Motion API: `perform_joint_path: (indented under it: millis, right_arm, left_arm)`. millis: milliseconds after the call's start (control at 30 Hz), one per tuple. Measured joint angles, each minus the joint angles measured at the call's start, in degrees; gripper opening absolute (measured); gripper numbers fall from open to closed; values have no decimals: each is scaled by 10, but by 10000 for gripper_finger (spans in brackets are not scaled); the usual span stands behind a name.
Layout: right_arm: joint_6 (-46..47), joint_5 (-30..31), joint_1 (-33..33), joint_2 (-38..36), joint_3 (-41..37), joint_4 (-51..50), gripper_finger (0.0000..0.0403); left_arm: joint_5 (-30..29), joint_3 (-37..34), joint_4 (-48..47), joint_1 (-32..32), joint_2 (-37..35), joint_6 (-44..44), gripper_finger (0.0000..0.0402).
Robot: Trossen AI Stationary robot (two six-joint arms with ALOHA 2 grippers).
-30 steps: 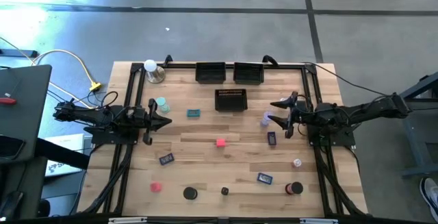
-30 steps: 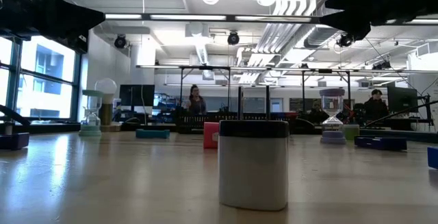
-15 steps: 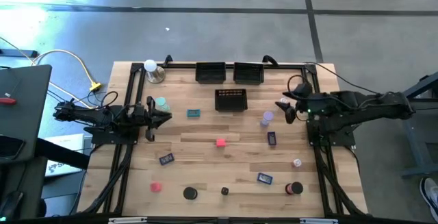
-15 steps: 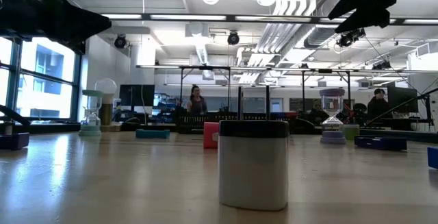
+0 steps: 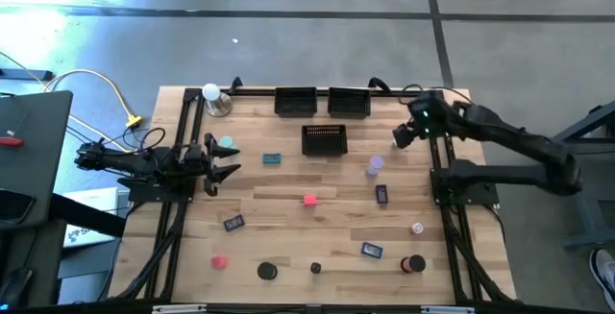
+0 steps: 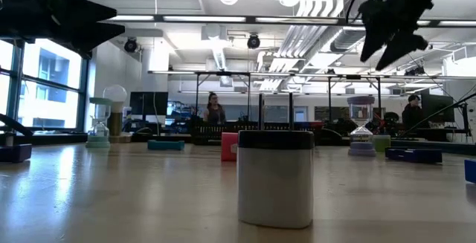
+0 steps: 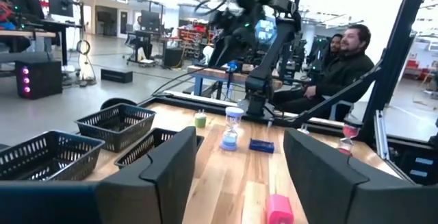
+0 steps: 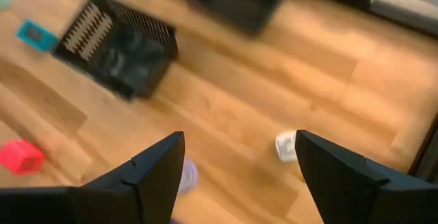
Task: Pick & Place Office items
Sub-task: Put the white green charger adapter into the top right black bin
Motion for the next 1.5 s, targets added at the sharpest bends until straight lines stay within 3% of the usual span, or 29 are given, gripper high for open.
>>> perform_joint_path:
  millis: [200, 333, 933, 1500]
  right_arm:
    - [-78, -106, -120, 81, 0, 0, 266]
    - [-125, -107, -148, 139, 0, 0, 265]
    - [-168, -88, -154, 300, 0, -2, 265]
    - [-185, -63, -153, 335, -11, -3, 265]
  left_arm:
    - [0, 0, 11, 0, 0, 0, 221]
    - [2, 0, 12, 0, 0, 0, 221]
    - [2, 0, 13, 0, 0, 15, 221]
    - [1, 0, 13, 0, 0, 14, 221]
